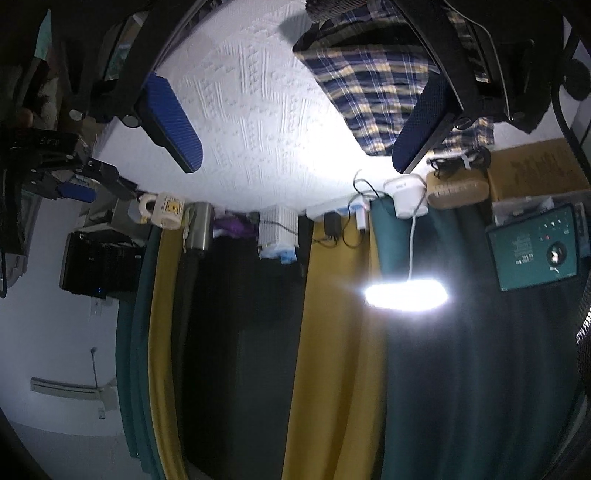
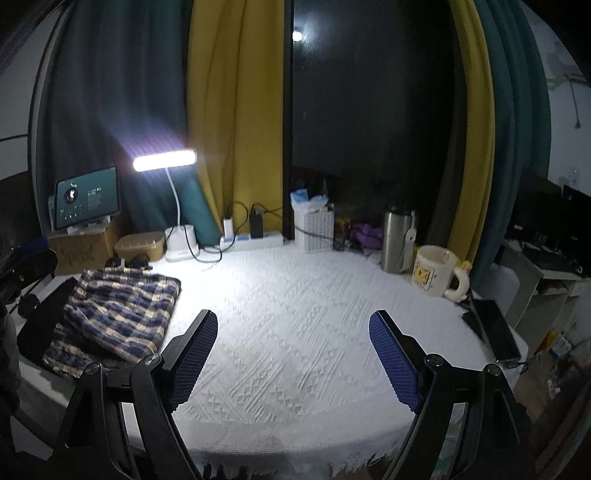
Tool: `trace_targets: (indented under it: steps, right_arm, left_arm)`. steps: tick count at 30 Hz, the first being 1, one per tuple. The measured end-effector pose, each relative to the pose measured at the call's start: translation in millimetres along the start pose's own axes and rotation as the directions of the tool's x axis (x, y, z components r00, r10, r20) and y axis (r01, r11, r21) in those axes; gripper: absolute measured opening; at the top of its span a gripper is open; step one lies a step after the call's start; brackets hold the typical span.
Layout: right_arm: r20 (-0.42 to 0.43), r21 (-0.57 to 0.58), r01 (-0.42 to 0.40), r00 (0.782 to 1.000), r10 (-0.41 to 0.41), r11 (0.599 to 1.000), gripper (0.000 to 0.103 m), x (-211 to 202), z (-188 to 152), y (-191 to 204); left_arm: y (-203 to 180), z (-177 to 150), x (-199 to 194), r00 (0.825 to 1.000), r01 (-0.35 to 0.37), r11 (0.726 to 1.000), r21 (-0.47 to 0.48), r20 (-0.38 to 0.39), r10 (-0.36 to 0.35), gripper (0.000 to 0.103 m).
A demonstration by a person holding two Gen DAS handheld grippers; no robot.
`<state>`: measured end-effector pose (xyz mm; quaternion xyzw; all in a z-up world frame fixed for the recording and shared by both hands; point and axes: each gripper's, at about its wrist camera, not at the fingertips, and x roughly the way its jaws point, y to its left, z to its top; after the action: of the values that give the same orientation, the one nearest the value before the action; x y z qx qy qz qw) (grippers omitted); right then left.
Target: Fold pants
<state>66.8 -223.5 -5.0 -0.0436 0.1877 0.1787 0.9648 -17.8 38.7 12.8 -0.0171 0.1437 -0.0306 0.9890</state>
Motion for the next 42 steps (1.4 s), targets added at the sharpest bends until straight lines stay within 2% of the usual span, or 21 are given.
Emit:
trace_targets:
  steps: [7, 13, 21, 27, 33, 42]
  right_arm:
    - [0.066, -0.022, 0.017, 0.998, -0.015, 1.0, 0.089, -27, 17, 6]
    - [0.116, -0.048, 0.062, 0.992, -0.056, 0.997, 0.093, -52, 29, 15]
    - [0.175, -0.046, 0.074, 0.982, -0.065, 0.996, 0.097, -75, 42, 22]
    - [0.215, -0.059, 0.07, 0.975, -0.055, 0.996, 0.097, -89, 53, 34]
    - [0.22, -0.074, 0.059, 0.975, -0.041, 0.996, 0.098, -90, 58, 44]
    - [0.196, -0.072, 0.053, 0.98, -0.038, 0.996, 0.098, -80, 57, 47]
  left_arm:
    - [-4, 12, -16, 0.997, -0.043, 0.999, 0.017, 0.064, 0.041, 0.102]
    - [-7, 23, -31, 0.992, -0.09, 0.995, 0.039, 0.09, 0.086, 0.102]
    - [-3, 31, -55, 0.98, -0.126, 0.992, 0.014, 0.159, 0.122, 0.102]
    - [4, 35, -65, 0.972, -0.15, 0.989, -0.006, 0.184, 0.149, 0.102]
    - [13, 32, -72, 0.965, -0.171, 0.985, -0.025, 0.196, 0.172, 0.102]
    - [19, 27, -68, 0.966, -0.184, 0.982, -0.033, 0.179, 0.187, 0.102]
